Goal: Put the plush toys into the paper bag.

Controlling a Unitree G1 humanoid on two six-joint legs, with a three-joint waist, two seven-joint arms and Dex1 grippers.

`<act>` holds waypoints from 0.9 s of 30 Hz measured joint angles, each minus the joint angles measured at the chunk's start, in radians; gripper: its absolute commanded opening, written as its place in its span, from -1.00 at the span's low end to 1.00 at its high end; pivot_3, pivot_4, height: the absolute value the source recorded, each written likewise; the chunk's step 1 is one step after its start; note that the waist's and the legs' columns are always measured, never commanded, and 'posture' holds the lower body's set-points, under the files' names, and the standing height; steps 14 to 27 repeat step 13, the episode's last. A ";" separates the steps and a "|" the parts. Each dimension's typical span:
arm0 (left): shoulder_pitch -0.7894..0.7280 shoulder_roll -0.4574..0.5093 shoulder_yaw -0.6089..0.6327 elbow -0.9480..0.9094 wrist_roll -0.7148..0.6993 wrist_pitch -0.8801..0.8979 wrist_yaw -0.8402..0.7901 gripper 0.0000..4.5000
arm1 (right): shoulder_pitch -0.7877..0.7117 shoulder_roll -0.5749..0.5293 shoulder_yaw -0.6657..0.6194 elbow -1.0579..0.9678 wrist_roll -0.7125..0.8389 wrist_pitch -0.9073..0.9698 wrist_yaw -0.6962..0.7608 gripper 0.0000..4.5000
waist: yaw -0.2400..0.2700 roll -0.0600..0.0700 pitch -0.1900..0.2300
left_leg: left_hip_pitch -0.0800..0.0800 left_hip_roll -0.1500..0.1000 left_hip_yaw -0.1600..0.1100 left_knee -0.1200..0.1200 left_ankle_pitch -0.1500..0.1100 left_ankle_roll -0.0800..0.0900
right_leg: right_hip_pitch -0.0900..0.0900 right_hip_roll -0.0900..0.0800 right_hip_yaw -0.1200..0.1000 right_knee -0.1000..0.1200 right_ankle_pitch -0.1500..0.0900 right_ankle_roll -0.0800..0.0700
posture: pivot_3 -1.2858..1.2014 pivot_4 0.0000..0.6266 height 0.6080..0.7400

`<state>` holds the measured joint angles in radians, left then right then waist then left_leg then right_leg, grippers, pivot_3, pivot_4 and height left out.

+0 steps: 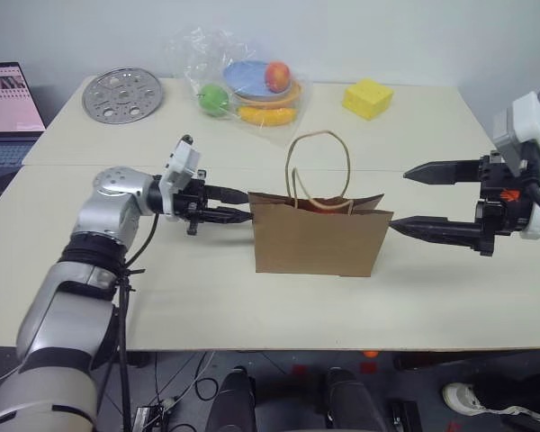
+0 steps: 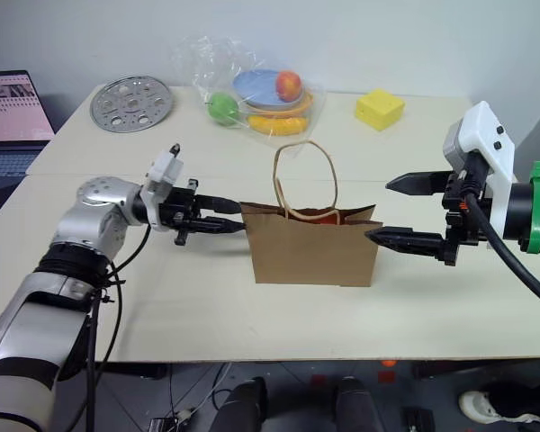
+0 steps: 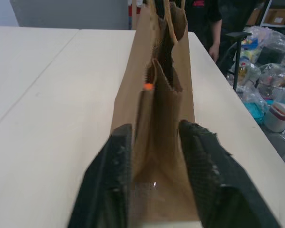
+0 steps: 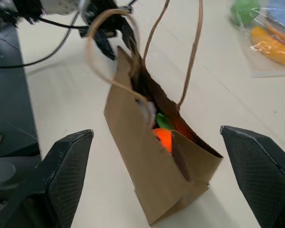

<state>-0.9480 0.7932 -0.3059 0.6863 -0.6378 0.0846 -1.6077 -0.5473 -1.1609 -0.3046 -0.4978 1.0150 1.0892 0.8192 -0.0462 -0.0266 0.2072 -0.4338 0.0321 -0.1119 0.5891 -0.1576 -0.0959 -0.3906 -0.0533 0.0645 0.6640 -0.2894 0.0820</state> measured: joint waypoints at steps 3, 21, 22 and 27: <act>-0.001 0.106 0.075 -0.059 -0.006 0.134 0.000 0.62 | 0.102 -0.009 0.000 0.054 -0.091 -0.061 0.036 1.00 | -0.006 0.001 0.000 | 0.000 0.000 0.001 0.000 0.000 0.000 | 0.000 0.000 0.000 0.000 0.000 0.000 | 0.03 -0.52 1.00; 0.143 0.215 0.253 -0.385 0.096 0.337 0.210 0.98 | 0.164 -0.013 0.006 0.173 -0.224 -0.188 0.106 1.00 | -0.008 0.003 0.001 | 0.000 0.000 0.001 0.000 0.000 0.000 | 0.000 0.000 0.001 0.001 -0.002 0.003 | 0.03 -0.52 1.00; 0.143 0.215 0.253 -0.385 0.096 0.337 0.210 0.98 | 0.164 -0.013 0.006 0.173 -0.224 -0.188 0.106 1.00 | -0.008 0.003 0.001 | 0.000 0.000 0.001 0.000 0.000 0.000 | 0.000 0.000 0.001 0.001 -0.002 0.003 | 0.03 -0.52 1.00; 0.143 0.215 0.253 -0.385 0.096 0.337 0.210 0.98 | 0.164 -0.013 0.006 0.173 -0.224 -0.188 0.106 1.00 | -0.008 0.003 0.001 | 0.000 0.000 0.001 0.000 0.000 0.000 | 0.000 0.000 0.001 0.001 -0.002 0.003 | 0.03 -0.52 1.00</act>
